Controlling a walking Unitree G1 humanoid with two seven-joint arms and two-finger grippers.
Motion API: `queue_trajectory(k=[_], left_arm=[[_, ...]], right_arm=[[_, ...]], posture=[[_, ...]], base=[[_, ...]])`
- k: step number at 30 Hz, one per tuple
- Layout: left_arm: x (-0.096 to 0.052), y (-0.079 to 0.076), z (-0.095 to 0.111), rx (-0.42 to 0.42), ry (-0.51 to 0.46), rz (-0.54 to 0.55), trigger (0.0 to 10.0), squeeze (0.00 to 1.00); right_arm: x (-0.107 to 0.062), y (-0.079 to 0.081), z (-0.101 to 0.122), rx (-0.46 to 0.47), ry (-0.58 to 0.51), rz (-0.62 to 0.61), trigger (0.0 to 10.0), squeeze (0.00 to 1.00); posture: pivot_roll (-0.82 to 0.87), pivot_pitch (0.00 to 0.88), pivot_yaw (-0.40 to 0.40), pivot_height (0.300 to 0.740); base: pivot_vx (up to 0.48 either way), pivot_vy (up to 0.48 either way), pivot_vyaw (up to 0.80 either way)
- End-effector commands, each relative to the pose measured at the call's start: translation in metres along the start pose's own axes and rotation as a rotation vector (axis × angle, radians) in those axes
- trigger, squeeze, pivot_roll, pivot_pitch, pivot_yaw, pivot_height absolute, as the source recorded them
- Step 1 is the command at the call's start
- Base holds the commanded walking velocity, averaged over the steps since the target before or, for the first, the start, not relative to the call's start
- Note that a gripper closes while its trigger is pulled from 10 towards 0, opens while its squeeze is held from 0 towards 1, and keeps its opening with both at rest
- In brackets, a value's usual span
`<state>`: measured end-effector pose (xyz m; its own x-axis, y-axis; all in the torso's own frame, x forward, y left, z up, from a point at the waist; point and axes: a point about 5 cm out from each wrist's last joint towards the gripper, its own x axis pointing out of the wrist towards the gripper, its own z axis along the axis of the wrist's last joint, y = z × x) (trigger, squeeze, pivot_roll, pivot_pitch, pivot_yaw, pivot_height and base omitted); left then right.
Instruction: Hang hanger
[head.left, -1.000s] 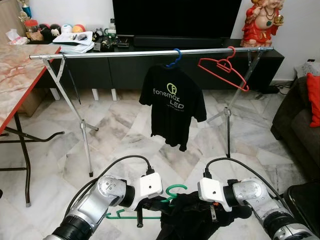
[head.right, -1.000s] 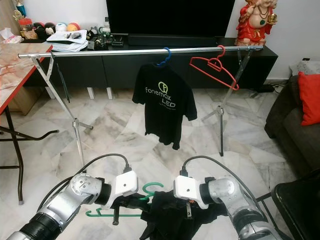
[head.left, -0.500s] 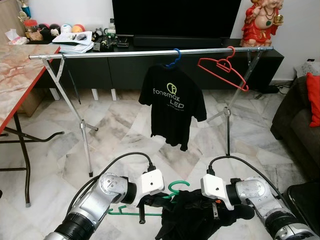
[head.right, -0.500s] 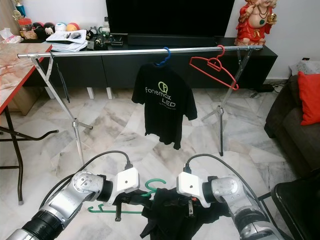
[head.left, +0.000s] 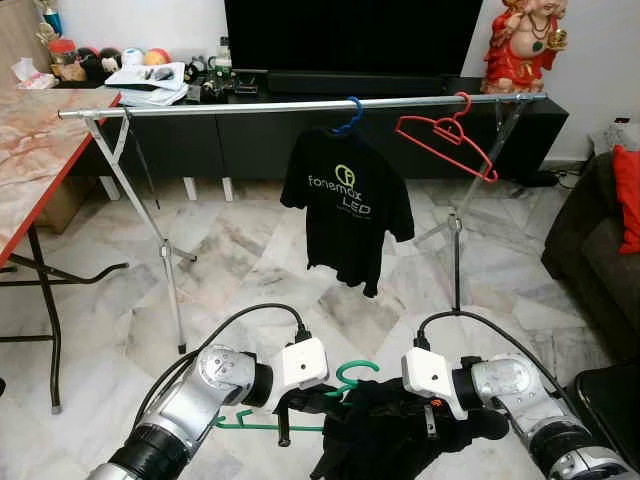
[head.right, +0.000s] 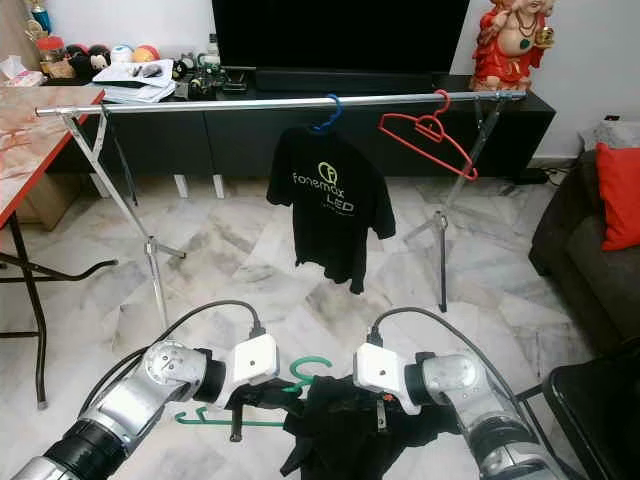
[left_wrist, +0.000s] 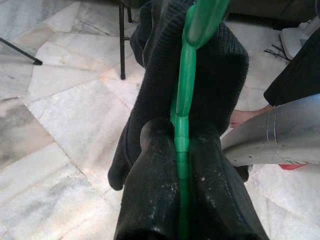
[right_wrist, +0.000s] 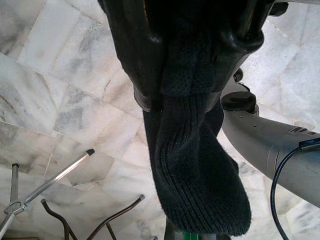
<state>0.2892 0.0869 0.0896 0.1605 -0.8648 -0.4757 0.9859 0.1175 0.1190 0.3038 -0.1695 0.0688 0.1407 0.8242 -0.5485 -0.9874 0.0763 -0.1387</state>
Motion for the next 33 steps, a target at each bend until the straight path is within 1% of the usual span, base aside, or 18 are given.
queue_trajectory(k=[1,15,16,17,25,26,27,33], left_arm=[[-0.004,0.008,0.013,0.016,-0.063,0.025,10.0,0.17],[-0.004,0.007,0.011,0.013,-0.056,0.021,10.0,0.17],[-0.007,0.003,0.009,0.004,-0.045,-0.03,10.0,0.0],[-0.01,-0.002,0.008,-0.007,-0.035,-0.093,10.0,0.0],[-0.011,-0.004,0.007,-0.022,-0.029,-0.124,10.0,0.0],[-0.011,-0.005,0.007,-0.024,-0.03,-0.127,10.0,0.76],[-0.012,-0.005,0.007,-0.025,-0.029,-0.129,10.0,1.0],[-0.014,-0.005,0.008,-0.029,-0.026,-0.136,10.0,1.0]], right_arm=[[-0.001,0.0,-0.001,0.017,-0.002,-0.007,0.0,0.0],[-0.001,0.0,-0.001,0.018,-0.003,-0.007,0.0,0.0],[0.0,0.004,-0.006,0.024,0.016,-0.001,0.0,0.0],[0.001,0.008,-0.011,0.03,0.041,0.006,0.0,0.0],[0.003,0.009,-0.011,0.028,0.047,0.013,0.0,0.0],[0.004,0.009,-0.011,0.028,0.048,0.013,0.0,0.0],[0.004,0.01,-0.012,0.027,0.049,0.013,0.0,0.0],[0.004,0.012,-0.015,0.02,0.075,0.015,0.0,0.0]], posture=[[0.01,0.057,-0.035,0.74],[0.01,0.057,-0.035,0.74],[0.01,0.054,-0.027,0.74],[0.01,0.056,-0.026,0.74],[0.01,0.06,-0.027,0.74],[0.01,0.06,-0.027,0.74],[0.01,0.06,-0.027,0.74],[0.01,0.066,-0.028,0.74]], base=[[0.0,0.0,0.0],[0.0,0.0,0.0],[0.0,0.0,0.0],[0.0,0.0,0.0],[0.0,0.0,0.0],[0.0,0.0,0.0],[0.0,0.0,0.0],[0.0,0.0,0.0]])
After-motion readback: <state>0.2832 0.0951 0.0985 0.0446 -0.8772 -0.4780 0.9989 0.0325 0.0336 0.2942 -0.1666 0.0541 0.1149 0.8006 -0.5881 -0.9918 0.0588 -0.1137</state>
